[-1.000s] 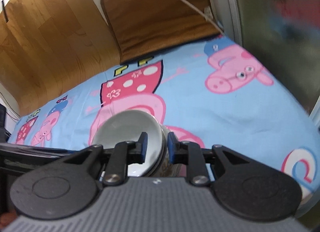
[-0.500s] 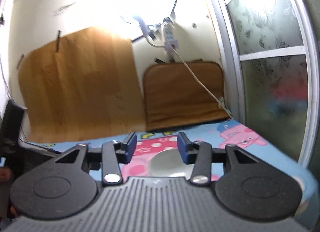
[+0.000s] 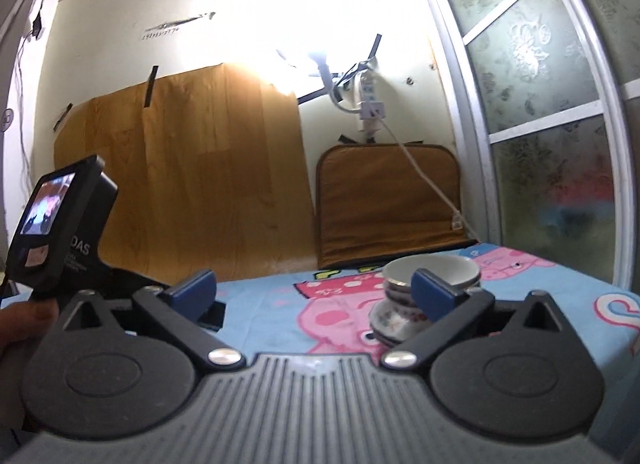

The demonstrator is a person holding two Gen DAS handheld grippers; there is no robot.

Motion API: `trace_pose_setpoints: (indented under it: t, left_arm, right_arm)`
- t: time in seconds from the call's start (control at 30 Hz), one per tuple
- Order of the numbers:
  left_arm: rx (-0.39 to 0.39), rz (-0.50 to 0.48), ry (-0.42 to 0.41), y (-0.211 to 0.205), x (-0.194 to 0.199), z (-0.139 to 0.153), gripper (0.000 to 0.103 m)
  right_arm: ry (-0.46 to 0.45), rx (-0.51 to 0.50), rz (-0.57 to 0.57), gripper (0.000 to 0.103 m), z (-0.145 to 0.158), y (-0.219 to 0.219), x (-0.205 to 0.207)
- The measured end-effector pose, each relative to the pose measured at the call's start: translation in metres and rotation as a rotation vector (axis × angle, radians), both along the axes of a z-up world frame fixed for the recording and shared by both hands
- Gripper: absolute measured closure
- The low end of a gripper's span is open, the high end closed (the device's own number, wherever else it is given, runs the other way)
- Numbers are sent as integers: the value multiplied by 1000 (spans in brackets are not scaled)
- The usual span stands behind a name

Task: Organize plates and bowls
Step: 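Open the left gripper and pull both grippers back from the stack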

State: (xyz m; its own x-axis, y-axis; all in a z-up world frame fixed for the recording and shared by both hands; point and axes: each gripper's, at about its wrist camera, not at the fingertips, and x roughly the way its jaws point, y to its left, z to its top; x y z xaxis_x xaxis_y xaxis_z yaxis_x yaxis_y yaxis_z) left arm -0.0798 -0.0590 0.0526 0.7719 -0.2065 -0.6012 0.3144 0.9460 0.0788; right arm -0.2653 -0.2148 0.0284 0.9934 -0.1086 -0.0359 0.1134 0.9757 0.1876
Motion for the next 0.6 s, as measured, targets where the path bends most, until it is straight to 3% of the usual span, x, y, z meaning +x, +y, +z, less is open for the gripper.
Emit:
trace_pose_setpoints:
  t: [0.27, 0.6]
  left_arm:
    - [-20, 3, -42, 2, -8, 5, 0]
    - [-17, -60, -14, -15, -15, 3, 0]
  right_arm:
    - [39, 45, 22, 0, -1, -2, 1]
    - [77, 114, -21, 0, -5, -17, 0]
